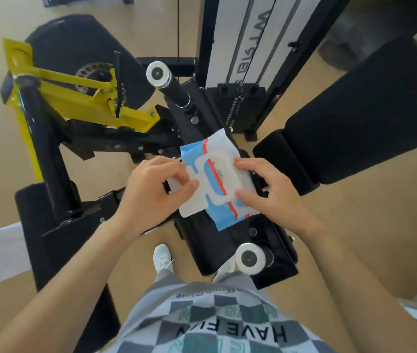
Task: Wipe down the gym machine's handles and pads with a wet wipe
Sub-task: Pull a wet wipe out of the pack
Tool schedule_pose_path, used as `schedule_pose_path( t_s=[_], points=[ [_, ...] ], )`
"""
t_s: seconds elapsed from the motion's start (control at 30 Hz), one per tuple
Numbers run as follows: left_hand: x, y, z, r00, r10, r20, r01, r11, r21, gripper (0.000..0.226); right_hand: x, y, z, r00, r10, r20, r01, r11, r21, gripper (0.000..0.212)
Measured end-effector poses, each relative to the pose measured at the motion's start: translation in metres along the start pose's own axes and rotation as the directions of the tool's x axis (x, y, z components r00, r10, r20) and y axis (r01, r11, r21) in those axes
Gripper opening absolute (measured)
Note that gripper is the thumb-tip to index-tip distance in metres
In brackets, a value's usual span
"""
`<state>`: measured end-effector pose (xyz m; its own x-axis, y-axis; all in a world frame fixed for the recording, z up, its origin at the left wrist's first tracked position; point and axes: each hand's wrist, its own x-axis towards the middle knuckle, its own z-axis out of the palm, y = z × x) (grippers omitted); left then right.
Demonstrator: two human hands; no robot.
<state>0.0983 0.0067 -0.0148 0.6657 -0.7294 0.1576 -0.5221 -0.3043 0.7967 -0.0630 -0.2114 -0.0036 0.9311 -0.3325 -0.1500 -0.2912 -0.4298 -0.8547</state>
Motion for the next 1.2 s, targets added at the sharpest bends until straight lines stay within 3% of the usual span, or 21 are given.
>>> schedule_pose_path(
  t_s=[0.23,0.37,0.5,0.6,0.7,0.77,0.93,1.1,1.2],
  points=[
    [0.004,0.026,0.037,0.997,0.022,-0.077,0.011,0.912,0.41,0.047,0.017,0.006,-0.002,0.991,-0.128,0.039,0.132,0.984,-0.118,0.06],
    [0.006,0.034,0.044,0.99,-0.05,-0.133,0.099,0.912,0.398,0.041,0.019,0.014,0.0,0.985,-0.134,0.106,0.144,0.986,-0.086,0.06],
    [0.016,0.039,0.045,0.968,-0.181,-0.173,0.223,0.938,0.266,0.016,0.023,0.017,-0.004,0.982,-0.128,0.138,0.14,0.987,-0.08,0.062],
    [0.026,0.042,0.048,0.956,-0.226,-0.189,0.277,0.908,0.314,0.008,0.024,0.018,-0.005,0.981,-0.121,0.149,0.136,0.987,-0.091,0.064],
    [0.027,0.039,0.054,0.972,-0.163,-0.171,0.214,0.915,0.343,0.008,0.023,0.016,-0.004,0.983,-0.112,0.143,0.125,0.988,-0.089,0.065],
    [0.018,0.035,0.051,0.983,-0.134,-0.123,0.162,0.953,0.256,0.012,0.021,0.014,-0.005,0.984,-0.108,0.14,0.122,0.988,-0.096,0.065],
    [-0.021,0.016,0.034,0.985,0.109,0.136,-0.133,0.975,0.178,0.011,0.02,0.013,-0.005,0.985,-0.122,0.124,0.138,0.981,-0.136,0.063],
    [-0.028,0.01,0.036,0.99,0.089,0.108,-0.102,0.987,0.122,0.018,0.025,0.006,0.001,0.994,-0.099,0.05,0.107,0.977,-0.185,0.053],
    [-0.025,0.011,0.037,0.991,0.11,0.076,-0.117,0.988,0.104,0.015,0.025,-0.004,0.01,0.992,-0.124,-0.032,0.11,0.952,-0.286,0.065]
  ],
)
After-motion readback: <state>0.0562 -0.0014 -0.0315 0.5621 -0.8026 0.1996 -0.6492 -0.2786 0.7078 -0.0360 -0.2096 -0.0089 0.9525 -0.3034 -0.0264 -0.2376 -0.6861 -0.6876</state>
